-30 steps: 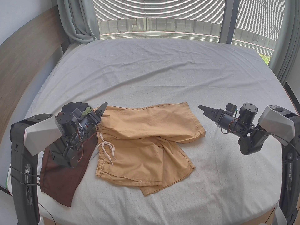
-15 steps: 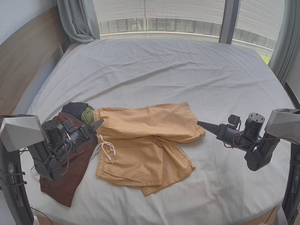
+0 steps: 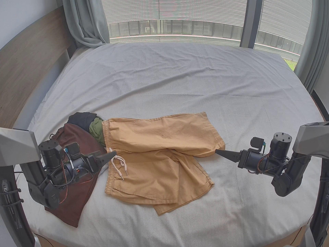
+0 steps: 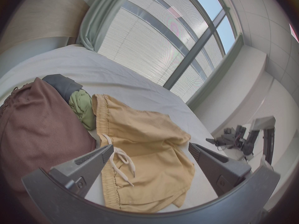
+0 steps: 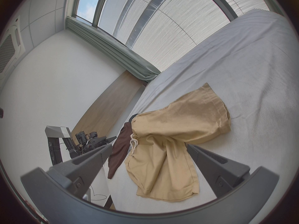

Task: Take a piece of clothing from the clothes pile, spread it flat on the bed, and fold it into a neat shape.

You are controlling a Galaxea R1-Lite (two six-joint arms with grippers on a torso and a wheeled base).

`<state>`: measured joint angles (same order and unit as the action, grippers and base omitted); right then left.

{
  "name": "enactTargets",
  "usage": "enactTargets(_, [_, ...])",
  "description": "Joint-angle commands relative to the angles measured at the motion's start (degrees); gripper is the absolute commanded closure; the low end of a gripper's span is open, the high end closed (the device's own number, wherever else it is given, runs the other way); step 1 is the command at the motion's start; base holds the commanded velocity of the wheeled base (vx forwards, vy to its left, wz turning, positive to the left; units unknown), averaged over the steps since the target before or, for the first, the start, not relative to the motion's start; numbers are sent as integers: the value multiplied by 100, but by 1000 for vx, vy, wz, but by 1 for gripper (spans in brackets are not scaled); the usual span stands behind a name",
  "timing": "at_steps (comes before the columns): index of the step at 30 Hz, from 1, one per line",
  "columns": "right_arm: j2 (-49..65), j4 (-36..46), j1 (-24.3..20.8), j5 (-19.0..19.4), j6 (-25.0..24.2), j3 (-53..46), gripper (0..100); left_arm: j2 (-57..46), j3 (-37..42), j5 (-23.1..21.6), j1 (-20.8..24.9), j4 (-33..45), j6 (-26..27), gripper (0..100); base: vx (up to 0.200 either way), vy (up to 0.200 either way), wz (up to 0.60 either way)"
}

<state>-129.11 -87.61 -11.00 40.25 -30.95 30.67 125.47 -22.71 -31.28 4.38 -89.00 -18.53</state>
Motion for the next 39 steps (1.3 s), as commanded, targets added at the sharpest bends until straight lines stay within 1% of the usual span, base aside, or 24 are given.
enactTargets(1, [-299, 16, 19, 0, 10, -79, 0, 285, 91, -45, 19, -3, 165, 0, 0, 0, 0])
enactTargets(8, [-510, 34, 19, 0, 10, -105, 0, 294, 83, -27, 81, -3, 165, 0, 0, 0, 0])
enactTargets(13, [-738, 78, -25, 0, 1, -132, 0, 426, 109, 8, 90, -3, 262, 0, 0, 0, 0])
enactTargets(15, [-817, 78, -25, 0, 1, -132, 0, 444, 188, -36, 72, -3, 499, 0, 0, 0, 0])
enactTargets(16, [-879, 78, -17, 0, 1, -132, 0, 470, 214, -36, 37, -3, 763, 0, 0, 0, 0])
enactTargets(17, [-897, 78, -17, 0, 1, -123, 0, 496, 214, -36, 28, -3, 869, 0, 0, 0, 0])
enactTargets(18, [-958, 78, -17, 0, 1, -123, 0, 567, 206, -45, 2, -12, 1255, 0, 0, 0, 0])
enactTargets(19, [-984, 78, -17, 0, 1, -123, 0, 576, 206, -45, -7, -3, 1370, 0, 0, 0, 0])
enactTargets(20, [-1046, 78, -17, 0, 1, -123, 0, 593, 223, -71, -69, -12, 1677, 0, 0, 0, 0])
enactTargets(22, [-1116, 78, -17, 0, 1, -114, 0, 576, 267, -168, -77, -12, 1871, 0, 0, 0, 0])
enactTargets(24, [-1178, 78, -17, 0, 1, -96, 0, 540, 285, -229, -77, -12, 1932, 0, 0, 0, 0])
enactTargets(39, [-1617, 16, -17, 0, -7, 9, 0, 549, 346, -229, -33, -12, 2020, 0, 0, 0, 0])
